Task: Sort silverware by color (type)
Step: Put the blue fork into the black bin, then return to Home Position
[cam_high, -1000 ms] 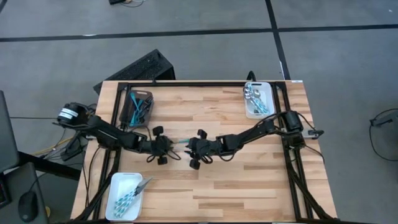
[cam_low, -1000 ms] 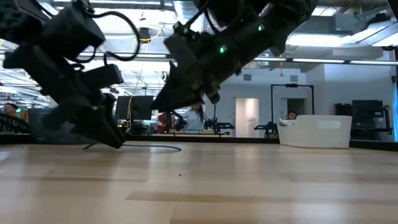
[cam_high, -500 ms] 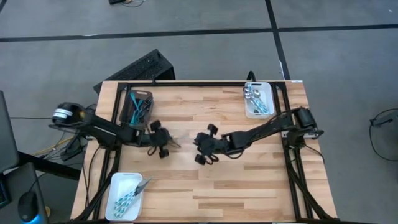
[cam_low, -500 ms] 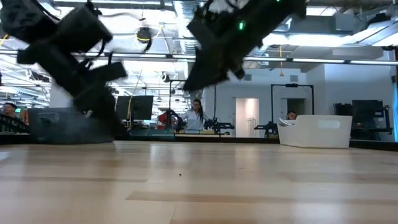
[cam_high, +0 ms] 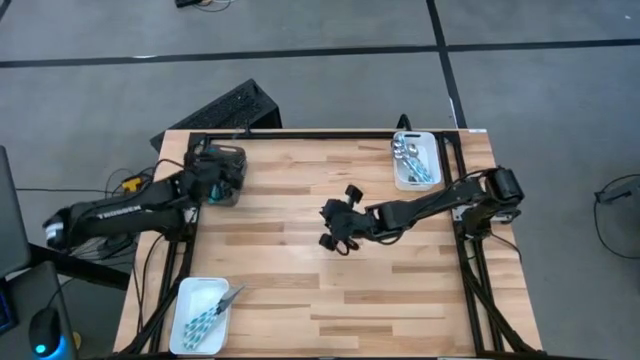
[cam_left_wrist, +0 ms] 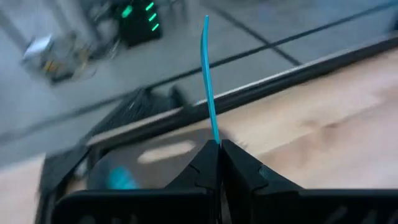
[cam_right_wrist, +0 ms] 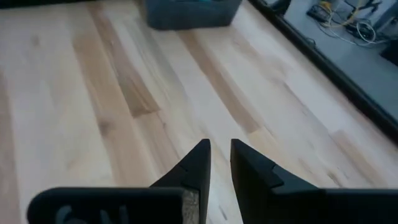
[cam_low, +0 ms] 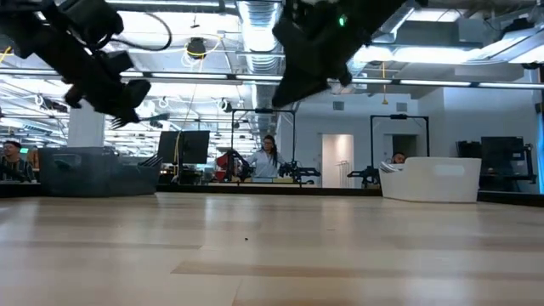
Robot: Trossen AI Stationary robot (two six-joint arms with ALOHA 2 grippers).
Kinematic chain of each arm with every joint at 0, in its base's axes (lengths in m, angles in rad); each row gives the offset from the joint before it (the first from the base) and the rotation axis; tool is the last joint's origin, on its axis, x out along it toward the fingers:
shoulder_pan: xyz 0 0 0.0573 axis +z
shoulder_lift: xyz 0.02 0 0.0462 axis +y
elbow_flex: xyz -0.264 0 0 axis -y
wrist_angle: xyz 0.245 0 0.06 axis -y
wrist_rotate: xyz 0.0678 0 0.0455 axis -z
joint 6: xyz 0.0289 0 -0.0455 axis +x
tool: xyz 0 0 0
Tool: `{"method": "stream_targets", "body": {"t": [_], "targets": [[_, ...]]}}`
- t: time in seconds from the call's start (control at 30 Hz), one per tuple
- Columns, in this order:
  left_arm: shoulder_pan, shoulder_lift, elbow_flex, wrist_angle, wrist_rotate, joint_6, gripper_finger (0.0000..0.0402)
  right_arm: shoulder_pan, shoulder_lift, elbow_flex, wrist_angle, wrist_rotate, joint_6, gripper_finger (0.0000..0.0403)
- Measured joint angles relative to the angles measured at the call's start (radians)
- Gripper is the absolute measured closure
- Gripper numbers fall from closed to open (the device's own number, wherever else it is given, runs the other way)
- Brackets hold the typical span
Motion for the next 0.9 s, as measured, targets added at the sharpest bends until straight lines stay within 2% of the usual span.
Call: {"method": "stream_targets", "body": {"t": [0.1, 0.27, 0.33, 0.4, 0.57, 0.73, 0.8, 0.9], "targets": [[0.091, -0.056, 0.0, -0.108, 0.037, -0.077, 0.0401, 0.021, -0.004, -0.058, -0.015, 0.054, 0.021, 0.0316], [0.187, -0.064, 0.001, -0.129, 0.126, -0.058, 0.0401, 0.013, -0.063, -0.177, 0.053, 0.087, 0.071, 0.0316], [0.217, -0.047, 0.001, -0.127, 0.15, -0.035, 0.0397, 0.001, -0.09, -0.248, 0.151, 0.086, 0.073, 0.0316], [0.243, -0.019, 0.001, -0.125, 0.167, -0.029, 0.0382, -0.011, -0.13, -0.334, 0.243, 0.079, 0.066, 0.0316], [0.293, 0.05, 0.001, -0.112, 0.18, -0.005, 0.0319, -0.043, -0.255, -0.543, 0.521, -0.016, 0.039, 0.0316], [0.304, 0.068, 0.001, -0.038, 0.196, 0.078, 0.0269, -0.039, -0.387, -0.671, 0.618, -0.028, 0.069, 0.0316], [0.294, 0.047, 0.001, 0.004, 0.277, 0.111, 0.0262, -0.02, -0.432, -0.684, 0.621, -0.023, 0.072, 0.0316], [0.259, -0.016, 0.001, 0.088, 0.475, 0.178, 0.0262, 0.016, -0.505, -0.691, 0.621, 0.016, 0.042, 0.0316]]}}
